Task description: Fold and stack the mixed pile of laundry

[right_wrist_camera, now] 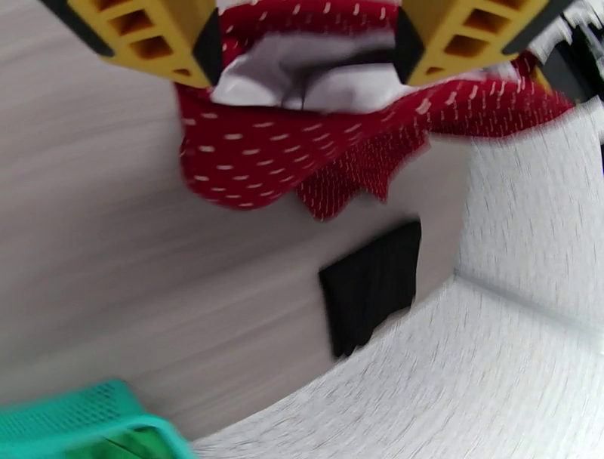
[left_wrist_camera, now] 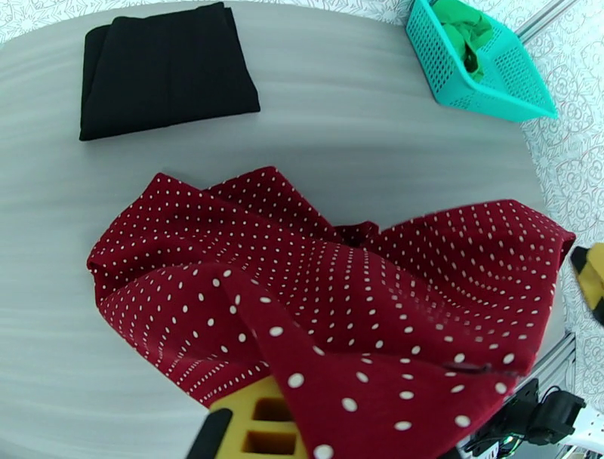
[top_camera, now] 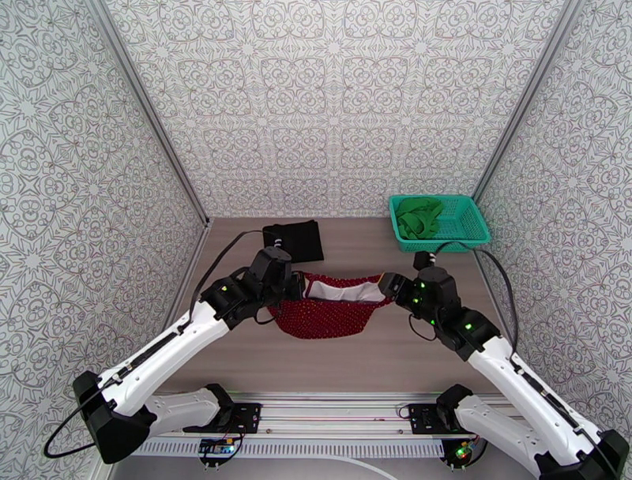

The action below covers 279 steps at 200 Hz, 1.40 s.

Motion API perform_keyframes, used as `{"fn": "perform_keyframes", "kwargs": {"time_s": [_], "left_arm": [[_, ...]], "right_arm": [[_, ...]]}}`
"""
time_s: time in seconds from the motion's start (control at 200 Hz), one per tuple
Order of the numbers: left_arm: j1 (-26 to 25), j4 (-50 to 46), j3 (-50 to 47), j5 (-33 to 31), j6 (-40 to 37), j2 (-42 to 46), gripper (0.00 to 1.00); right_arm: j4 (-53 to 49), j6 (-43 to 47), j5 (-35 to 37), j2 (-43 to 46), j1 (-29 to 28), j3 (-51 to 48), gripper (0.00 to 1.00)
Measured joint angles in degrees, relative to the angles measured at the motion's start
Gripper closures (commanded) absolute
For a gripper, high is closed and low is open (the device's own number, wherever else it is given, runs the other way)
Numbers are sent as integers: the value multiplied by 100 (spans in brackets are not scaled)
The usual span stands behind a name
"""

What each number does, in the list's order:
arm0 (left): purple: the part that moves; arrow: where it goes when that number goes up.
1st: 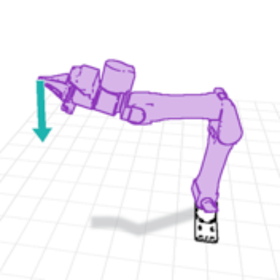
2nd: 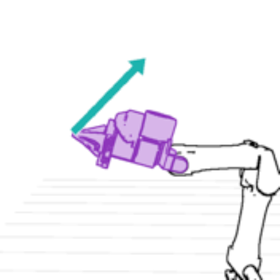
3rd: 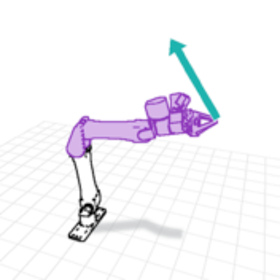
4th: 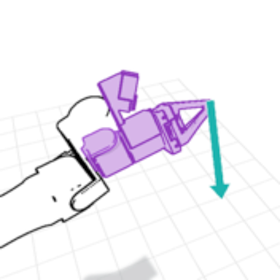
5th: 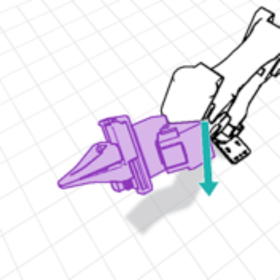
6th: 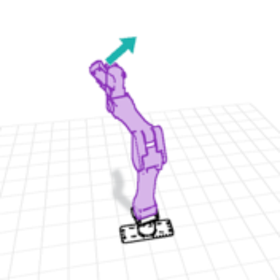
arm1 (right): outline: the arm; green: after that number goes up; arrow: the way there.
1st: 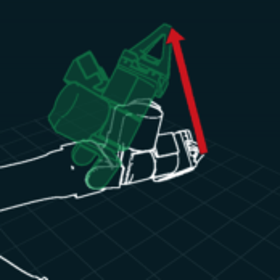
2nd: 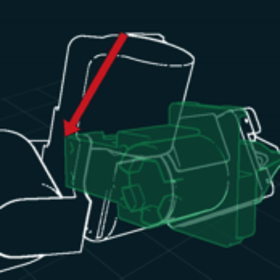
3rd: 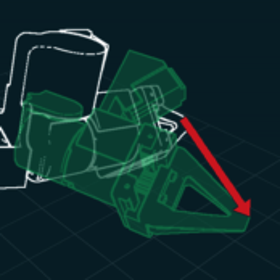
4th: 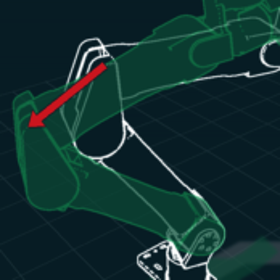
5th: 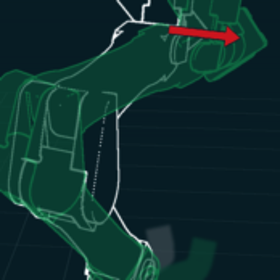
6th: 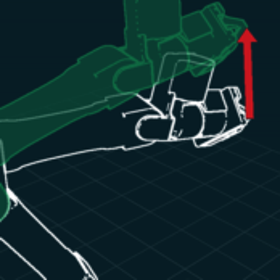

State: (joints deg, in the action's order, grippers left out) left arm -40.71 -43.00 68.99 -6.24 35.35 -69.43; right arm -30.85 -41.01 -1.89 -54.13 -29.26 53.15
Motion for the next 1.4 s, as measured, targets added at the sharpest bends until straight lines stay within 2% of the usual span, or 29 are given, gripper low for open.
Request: {"fn": "perform_keyframes", "kwargs": {"time_s": [0.24, 0.32, 0.56, 0.715, 0.915, 1.045, 1.255, 1.395], "left_arm": [[0, -337, 72, 17, -133, 0, 100], [0, -400, 81, 17, -142, 0, 100], [0, -505, 151, 20, -166, -7, 100], [0, -540, 216, 17, -229, -31, 100], [0, -566, 254, 17, -260, -59, 100], [0, -570, 258, 17, -262, -85, 100], [0, -570, 260, 17, -260, -90, 100], [0, -570, 260, 17, -258, -90, 100]], "right_arm": [[-933, 2221, -485, -684, 0, 1032, 11], [-1134, 2979, -555, -876, 0, 1204, 8], [-1781, 5510, -721, -1172, -28, 1399, 7], [-2026, 6354, -791, -1248, -251, 1499, 8], [-2026, 6618, -693, -1827, -817, 1530, 17], [-1930, 6472, -564, -2190, -1102, 1502, 17], [-1128, 5646, -256, -1812, -1733, 870, 14], [-542, 4868, 339, -1641, -2415, 365, 14]]}}
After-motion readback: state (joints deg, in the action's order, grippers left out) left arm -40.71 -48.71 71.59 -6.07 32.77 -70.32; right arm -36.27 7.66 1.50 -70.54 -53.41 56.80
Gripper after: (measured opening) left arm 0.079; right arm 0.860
